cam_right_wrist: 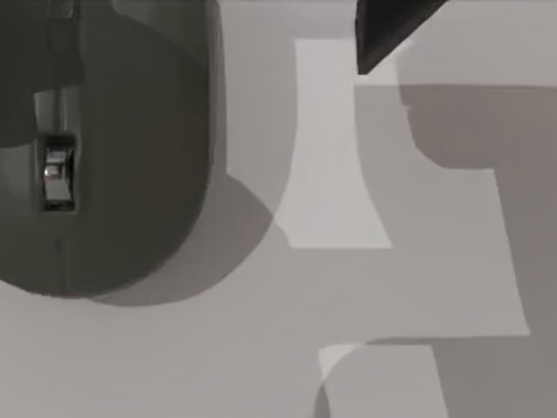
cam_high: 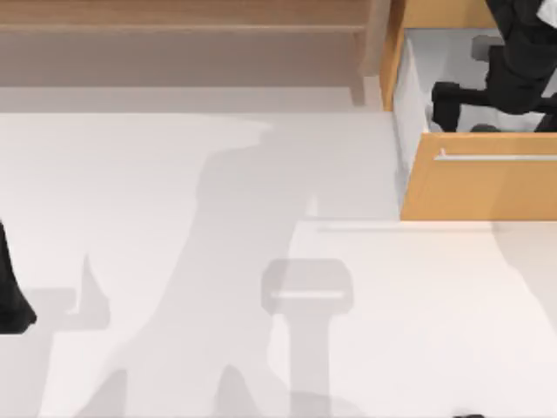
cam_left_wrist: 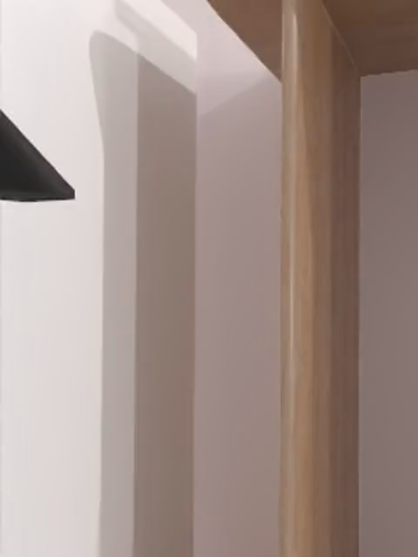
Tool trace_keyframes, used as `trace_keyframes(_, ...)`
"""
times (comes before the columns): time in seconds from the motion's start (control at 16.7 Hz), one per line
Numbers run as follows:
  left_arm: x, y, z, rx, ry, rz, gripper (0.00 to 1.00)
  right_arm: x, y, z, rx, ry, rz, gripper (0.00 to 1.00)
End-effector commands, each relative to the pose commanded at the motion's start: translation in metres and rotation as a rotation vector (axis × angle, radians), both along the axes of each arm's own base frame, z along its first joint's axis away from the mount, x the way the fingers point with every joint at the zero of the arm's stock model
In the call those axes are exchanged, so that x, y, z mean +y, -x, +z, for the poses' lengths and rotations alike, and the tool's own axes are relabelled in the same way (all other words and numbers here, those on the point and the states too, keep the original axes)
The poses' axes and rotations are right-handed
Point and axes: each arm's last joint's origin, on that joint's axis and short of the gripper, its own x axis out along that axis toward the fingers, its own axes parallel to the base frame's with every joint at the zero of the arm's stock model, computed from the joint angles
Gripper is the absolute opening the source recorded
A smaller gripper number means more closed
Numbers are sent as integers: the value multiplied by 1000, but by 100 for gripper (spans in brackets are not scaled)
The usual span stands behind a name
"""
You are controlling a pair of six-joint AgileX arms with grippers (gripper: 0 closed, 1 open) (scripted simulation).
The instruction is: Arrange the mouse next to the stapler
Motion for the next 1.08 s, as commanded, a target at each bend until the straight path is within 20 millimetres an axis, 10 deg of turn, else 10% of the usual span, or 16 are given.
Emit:
trace_keyframes(0.3, 0, 0, 0, 0, 0, 0, 100, 0, -1, -5, 5, -1, 0, 100)
trace_keyframes(1.08, 0, 0, 0, 0, 0, 0, 100, 0, -1, -5, 5, -1, 0, 2)
